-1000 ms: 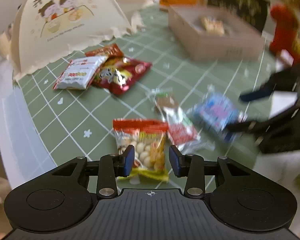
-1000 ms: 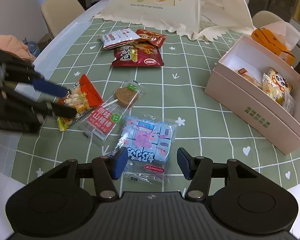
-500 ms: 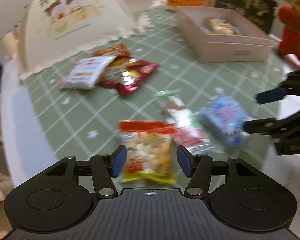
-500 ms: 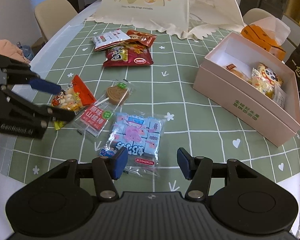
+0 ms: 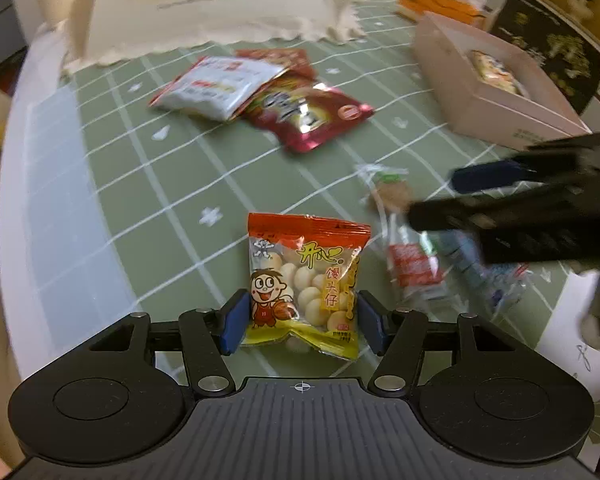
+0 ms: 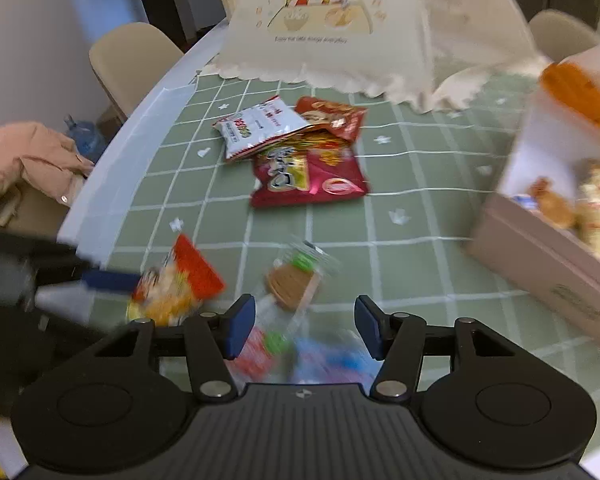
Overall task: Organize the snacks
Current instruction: 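Grasp the wrapped cookie lollipop with the right gripper while the left gripper lifts the orange bag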
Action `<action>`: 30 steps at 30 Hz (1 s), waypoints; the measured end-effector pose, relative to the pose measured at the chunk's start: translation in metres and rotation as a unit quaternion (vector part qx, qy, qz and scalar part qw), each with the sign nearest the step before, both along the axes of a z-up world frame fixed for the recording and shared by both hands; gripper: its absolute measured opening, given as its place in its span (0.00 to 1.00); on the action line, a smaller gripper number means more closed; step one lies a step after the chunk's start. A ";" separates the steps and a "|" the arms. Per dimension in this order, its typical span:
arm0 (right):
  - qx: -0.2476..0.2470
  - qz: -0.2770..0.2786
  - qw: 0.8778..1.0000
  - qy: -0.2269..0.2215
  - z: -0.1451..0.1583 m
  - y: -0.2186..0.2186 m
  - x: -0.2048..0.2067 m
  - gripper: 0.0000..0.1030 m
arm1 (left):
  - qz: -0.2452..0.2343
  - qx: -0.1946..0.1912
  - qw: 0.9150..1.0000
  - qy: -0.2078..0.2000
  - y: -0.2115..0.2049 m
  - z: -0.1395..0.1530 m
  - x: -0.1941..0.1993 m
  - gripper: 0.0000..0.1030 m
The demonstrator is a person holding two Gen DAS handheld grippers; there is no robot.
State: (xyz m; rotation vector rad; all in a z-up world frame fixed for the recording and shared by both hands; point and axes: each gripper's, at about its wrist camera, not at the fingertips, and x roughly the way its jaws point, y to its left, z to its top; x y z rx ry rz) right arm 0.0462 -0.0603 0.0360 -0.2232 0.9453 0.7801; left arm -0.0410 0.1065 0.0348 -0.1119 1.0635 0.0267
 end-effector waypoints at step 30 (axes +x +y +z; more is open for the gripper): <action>-0.042 0.079 0.995 -0.038 0.007 -0.083 -0.087 0.45 | -0.033 -0.027 0.999 -0.008 -0.041 -0.001 0.000 0.61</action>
